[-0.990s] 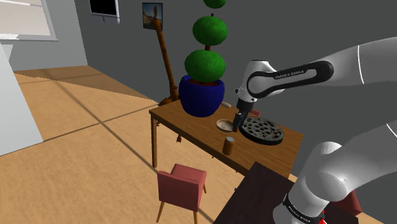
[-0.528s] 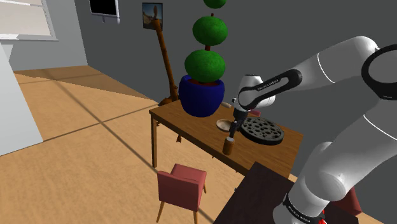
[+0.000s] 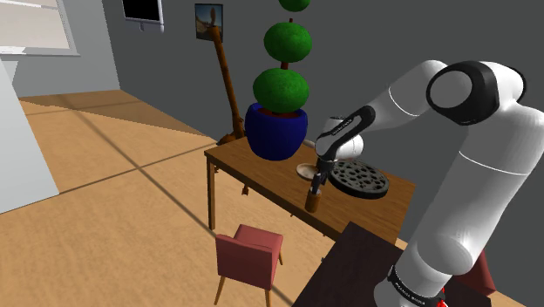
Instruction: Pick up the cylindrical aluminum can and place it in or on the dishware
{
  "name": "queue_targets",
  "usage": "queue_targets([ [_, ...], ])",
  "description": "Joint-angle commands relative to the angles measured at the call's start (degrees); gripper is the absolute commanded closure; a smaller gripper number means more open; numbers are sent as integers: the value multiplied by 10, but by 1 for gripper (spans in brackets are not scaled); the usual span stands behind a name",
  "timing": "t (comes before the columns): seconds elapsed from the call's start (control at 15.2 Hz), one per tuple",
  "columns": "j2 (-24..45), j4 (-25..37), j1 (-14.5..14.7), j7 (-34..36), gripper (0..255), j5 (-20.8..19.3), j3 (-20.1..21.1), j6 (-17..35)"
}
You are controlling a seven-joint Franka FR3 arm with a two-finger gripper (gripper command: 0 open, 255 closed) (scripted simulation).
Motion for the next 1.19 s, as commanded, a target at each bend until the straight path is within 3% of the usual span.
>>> queue_targets([
  [0.0, 22, 1, -1, -12, 0, 13, 0, 20],
  [0.4, 76, 0, -6, -44, 0, 58, 13, 70],
  [0.92, 76, 0, -7, -44, 0, 58, 13, 70],
  [0.99, 76, 0, -7, -44, 255, 58, 13, 70],
  [1.12, 76, 0, -7, -44, 255, 58, 13, 70],
])
